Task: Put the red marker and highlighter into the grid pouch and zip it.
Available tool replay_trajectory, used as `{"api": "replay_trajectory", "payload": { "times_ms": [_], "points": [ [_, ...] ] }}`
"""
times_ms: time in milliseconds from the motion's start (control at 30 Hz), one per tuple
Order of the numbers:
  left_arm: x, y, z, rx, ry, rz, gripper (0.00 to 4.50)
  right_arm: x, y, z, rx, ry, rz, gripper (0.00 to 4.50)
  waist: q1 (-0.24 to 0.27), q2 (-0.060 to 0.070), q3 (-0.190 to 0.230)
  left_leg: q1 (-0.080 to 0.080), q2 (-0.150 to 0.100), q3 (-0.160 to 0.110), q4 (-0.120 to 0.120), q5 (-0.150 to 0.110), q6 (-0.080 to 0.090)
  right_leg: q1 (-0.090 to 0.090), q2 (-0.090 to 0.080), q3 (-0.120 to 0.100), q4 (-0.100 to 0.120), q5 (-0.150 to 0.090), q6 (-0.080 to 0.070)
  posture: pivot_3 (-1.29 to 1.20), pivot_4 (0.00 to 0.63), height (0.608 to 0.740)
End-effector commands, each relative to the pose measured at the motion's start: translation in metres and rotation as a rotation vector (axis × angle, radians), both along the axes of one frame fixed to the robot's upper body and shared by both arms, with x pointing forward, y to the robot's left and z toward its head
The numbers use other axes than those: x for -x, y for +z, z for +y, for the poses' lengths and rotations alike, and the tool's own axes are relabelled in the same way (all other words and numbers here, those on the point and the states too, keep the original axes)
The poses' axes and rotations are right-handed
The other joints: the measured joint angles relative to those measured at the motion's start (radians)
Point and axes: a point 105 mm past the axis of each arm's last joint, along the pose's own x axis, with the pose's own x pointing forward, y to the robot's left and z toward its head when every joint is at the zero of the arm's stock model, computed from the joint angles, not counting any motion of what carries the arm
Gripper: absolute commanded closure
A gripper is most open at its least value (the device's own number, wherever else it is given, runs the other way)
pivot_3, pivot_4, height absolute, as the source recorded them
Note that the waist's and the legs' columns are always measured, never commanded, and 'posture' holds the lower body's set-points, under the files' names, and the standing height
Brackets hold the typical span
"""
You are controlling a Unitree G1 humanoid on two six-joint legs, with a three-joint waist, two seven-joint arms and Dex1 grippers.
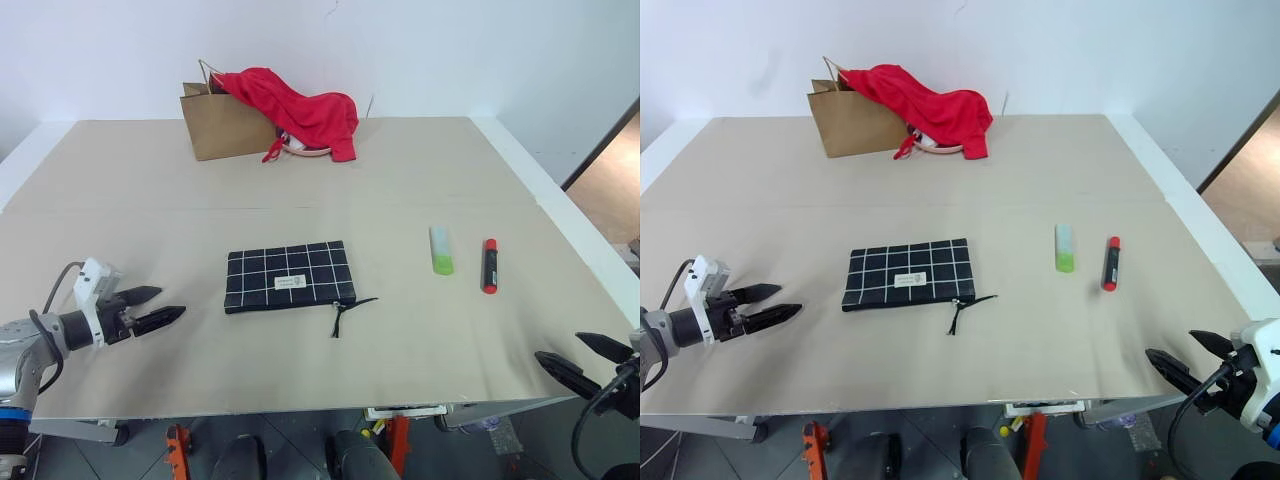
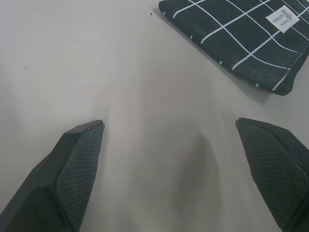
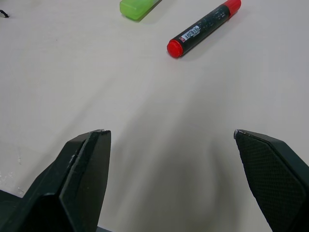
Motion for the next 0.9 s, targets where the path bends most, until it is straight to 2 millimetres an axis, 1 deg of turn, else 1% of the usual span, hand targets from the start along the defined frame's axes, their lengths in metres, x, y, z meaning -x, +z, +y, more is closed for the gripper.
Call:
{"api": "replay_trajectory", "payload": {
  "times_ms": [33,100,233,333,467,533,667,733,800,867,900],
  "points": [
    [-0.002,0.013,-0.001,0.01,-0.025,-0.028,0.0,-0.002,0.016,0.0,0.022,0.001,-0.052,0.1,0.0,0.0,0.0,0.0,0.0,0.0,0.0,0.0,0.0,0.0,0.0,0.0,0.0,0.0,0.0,0.0,0.15,0.74],
    [0.0,0.016,-0.004,0.055,-0.049,-0.02,0.0,-0.004,0.016,0.002,0.021,0.009,-0.049,0.1,0.0,0.0,0.0,0.0,0.0,0.0,0.0,0.0,0.0,0.0,0.0,0.0,0.0,0.0,0.0,0.0,0.15,0.74],
    [0.003,0.014,-0.004,0.084,-0.081,0.014,0.0,-0.006,0.016,0.004,0.019,0.016,-0.046,0.1,0.0,0.0,0.0,0.0,0.0,0.0,0.0,0.0,0.0,0.0,0.0,0.0,0.0,0.0,0.0,0.0,0.15,0.74],
    [0.002,0.011,-0.004,0.092,-0.106,0.032,0.0,-0.008,0.016,0.007,0.012,0.028,-0.045,0.1,0.0,0.0,0.0,0.0,0.0,0.0,0.0,0.0,0.0,0.0,0.001,-0.001,0.0,0.0,0.001,0.0,0.15,0.74],
    [-0.003,0.014,-0.004,0.113,-0.108,0.001,0.0,-0.012,0.017,0.011,0.008,0.046,-0.04,0.1,0.0,0.0,0.0,0.0,0.0,0.0,0.0,0.0,0.0,0.0,0.001,-0.001,0.0,0.001,0.001,0.0,0.15,0.74],
    [-0.004,0.015,-0.004,0.096,-0.121,-0.026,0.0,-0.013,0.017,0.012,0.007,0.053,-0.039,0.1,0.0,0.0,0.0,0.0,0.0,0.0,0.0,0.0,0.0,0.0,0.001,-0.001,0.0,0.001,0.001,0.0,0.15,0.74],
    [0.0,0.003,-0.002,-0.085,-0.206,-0.11,0.0,-0.016,0.019,0.016,0.005,0.074,-0.036,0.1,0.0,0.0,0.0,0.0,0.0,0.0,0.0,0.0,0.0,0.0,0.001,0.0,0.0,0.001,0.001,0.0,0.15,0.74],
    [0.001,0.002,-0.003,-0.133,-0.236,-0.157,0.0,-0.018,0.02,0.018,-0.001,0.084,-0.042,0.1,0.0,0.0,0.0,0.0,0.0,0.0,0.0,0.0,0.0,0.0,0.0,0.0,0.0,0.001,0.001,0.0,0.15,0.74],
    [-0.001,0.007,-0.004,-0.156,-0.244,-0.22,0.0,-0.022,0.025,0.022,-0.023,0.099,-0.059,0.48,0.0,0.0,0.0,0.0,0.0,0.0,0.0,0.0,0.0,0.0,0.001,0.0,0.0,0.001,0.001,0.0,0.15,0.74],
    [-0.004,0.013,-0.006,-0.185,-0.264,-0.293,0.0,-0.028,0.031,0.028,-0.062,0.119,-0.082,1.2,0.0,0.0,0.0,0.0,0.0,0.0,0.0,0.0,0.0,0.0,0.001,0.0,0.0,0.001,0.001,0.0,0.15,0.74],
    [-0.005,0.015,-0.008,-0.2,-0.282,-0.313,0.0,-0.033,0.034,0.033,-0.083,0.136,-0.092,1.39,0.001,0.0,0.0,0.0,0.0,0.0,0.001,0.0,0.0,0.0,0.001,0.0,0.0,0.001,0.0,0.0,0.15,0.74]
  ]
}}
